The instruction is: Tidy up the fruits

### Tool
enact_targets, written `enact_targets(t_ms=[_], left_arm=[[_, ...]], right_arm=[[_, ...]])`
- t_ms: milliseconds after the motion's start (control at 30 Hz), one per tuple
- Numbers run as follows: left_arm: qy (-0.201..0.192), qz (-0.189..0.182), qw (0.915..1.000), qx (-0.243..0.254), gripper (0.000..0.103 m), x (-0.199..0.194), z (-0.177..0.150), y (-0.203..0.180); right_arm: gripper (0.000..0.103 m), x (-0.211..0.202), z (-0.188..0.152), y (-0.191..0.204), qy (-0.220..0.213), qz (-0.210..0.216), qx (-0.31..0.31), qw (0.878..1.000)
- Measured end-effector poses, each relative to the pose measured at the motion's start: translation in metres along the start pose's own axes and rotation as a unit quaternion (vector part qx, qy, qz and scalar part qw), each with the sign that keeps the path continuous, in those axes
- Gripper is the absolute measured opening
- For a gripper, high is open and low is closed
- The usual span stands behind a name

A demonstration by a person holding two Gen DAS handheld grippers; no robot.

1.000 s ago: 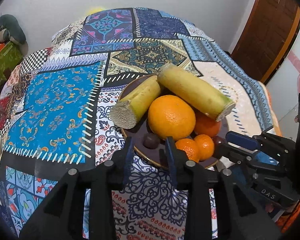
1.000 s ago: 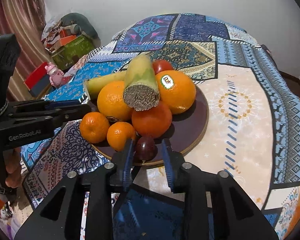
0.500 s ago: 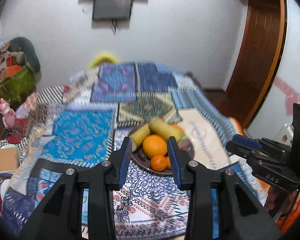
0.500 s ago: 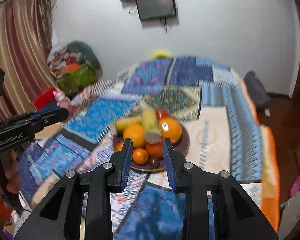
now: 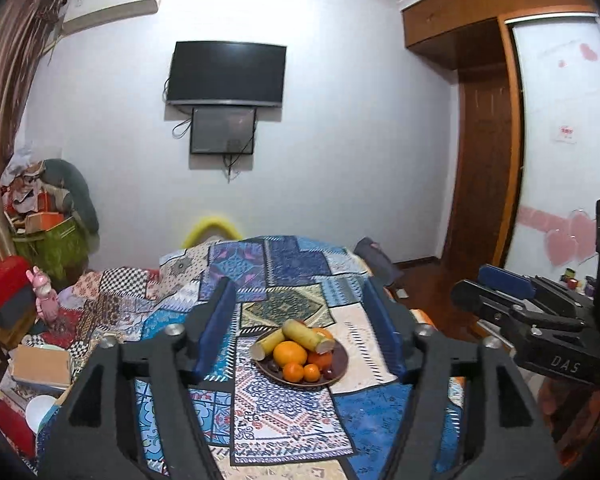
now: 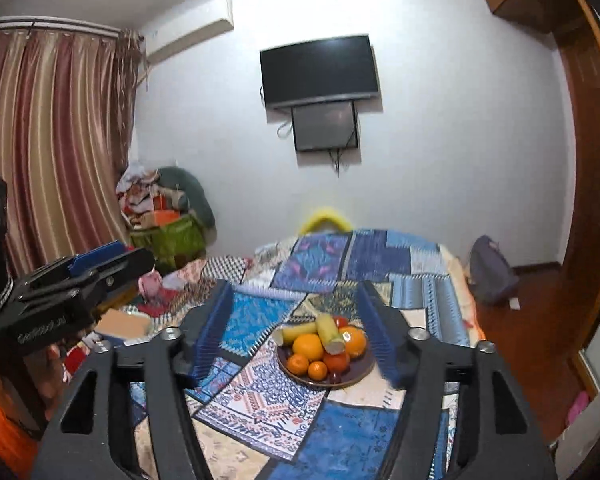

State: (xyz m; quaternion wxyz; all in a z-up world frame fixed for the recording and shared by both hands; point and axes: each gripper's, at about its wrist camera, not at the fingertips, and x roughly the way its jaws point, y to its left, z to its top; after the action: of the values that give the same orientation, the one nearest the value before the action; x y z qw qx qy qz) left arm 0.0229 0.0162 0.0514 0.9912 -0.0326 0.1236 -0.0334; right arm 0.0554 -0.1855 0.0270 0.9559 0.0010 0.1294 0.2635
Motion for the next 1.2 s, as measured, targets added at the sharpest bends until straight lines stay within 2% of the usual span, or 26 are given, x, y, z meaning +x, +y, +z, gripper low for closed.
enact_targets(t_ms=[33, 167, 233, 267, 333, 1200], left_arm=[[-0.002, 0.0, 1.0, -0.002, 0.079, -0.004, 0.0, 0.0], [-0.022, 0.016, 0.9996, 0.007, 0.093, -0.024, 0.001, -0.003], [-0.028, 0.018, 0.9994, 0.007, 0.098, -0.031, 0.001, -0.004], [-0.029, 0.017, 0.9994, 0.006, 0.1, -0.033, 0.0, -0.005], [-0.035, 0.023, 0.9991, 0.006, 0.103, -0.038, -0.002, -0.006], [-0.031, 0.027, 0.999, 0.015, 0.103, -0.039, -0.01, -0.015]], right_arm=[[0.078, -0.003, 0.0, 0.002, -0.004, -0.003, 0.0, 1.0], [0.089, -0.012, -0.001, 0.007, -0.016, -0.021, -0.007, 1.0], [0.1, -0.013, -0.002, 0.007, -0.023, -0.027, -0.004, 0.999], [0.103, -0.015, -0.002, 0.007, -0.028, -0.031, -0.002, 0.999], [0.103, -0.019, -0.003, 0.008, -0.032, -0.035, -0.003, 0.999], [0.103, -0.034, -0.01, 0.014, -0.046, -0.056, -0.023, 0.997]])
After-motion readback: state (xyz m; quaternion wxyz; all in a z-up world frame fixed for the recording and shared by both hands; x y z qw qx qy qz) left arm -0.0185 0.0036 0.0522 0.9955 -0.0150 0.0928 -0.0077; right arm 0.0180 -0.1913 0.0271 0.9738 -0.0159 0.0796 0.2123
